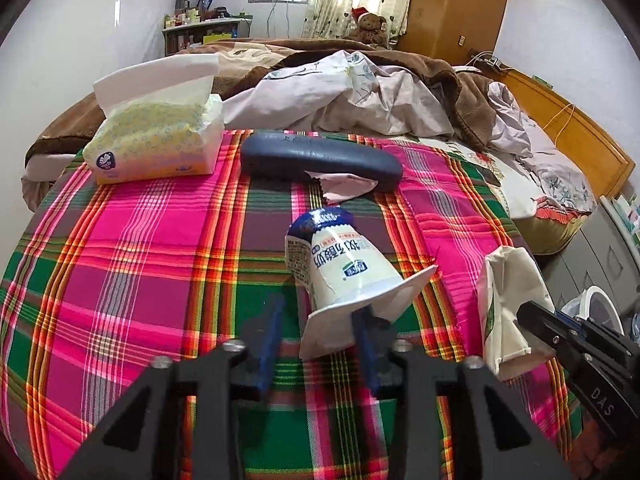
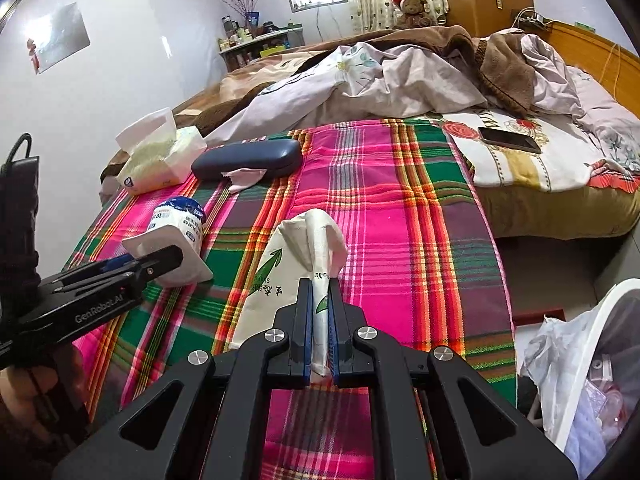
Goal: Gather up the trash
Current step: 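Grasp the white paper bag with the right tool while the left tool grasps the yogurt cup, then lift the bag and yogurt cup and carry both over the wastebasket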
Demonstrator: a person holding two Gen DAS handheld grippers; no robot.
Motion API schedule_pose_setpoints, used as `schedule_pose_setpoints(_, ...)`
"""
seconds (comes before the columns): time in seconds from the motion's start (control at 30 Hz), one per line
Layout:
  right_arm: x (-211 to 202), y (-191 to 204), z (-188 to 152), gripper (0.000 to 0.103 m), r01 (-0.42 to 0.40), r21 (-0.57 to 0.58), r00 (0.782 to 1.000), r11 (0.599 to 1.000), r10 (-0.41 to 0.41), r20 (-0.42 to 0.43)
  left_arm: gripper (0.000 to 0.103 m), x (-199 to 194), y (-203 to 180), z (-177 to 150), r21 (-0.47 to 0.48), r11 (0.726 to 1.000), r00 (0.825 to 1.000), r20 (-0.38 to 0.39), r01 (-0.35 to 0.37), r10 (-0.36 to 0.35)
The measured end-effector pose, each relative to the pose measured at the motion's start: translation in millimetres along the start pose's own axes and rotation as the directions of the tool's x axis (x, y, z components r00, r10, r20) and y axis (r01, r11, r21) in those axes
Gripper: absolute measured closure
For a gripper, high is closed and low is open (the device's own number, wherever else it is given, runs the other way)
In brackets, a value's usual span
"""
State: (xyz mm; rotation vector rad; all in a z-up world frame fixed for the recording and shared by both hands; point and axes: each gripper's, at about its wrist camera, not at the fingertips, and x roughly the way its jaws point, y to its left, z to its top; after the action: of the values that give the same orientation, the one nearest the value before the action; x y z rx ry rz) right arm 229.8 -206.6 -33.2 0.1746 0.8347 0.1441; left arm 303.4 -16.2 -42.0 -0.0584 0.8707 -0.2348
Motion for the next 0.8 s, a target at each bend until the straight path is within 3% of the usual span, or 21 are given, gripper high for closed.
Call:
schedule_pose_setpoints(0.2,2,-1,0,0.097,0.001,0.002,1.0,1.0,-0.001,0.002,0.088,-6,-2,1,0.006,1.0,1.0,0.028,0.01,-0.01)
schedule_pose_setpoints(0.8,-3,1,-2,0.097,-0.004,0.012,1.0,1.0,0.004,0.013,0.089,-23,-5,0,0.0,0.999,0.996,0.082,0.034,-0.034)
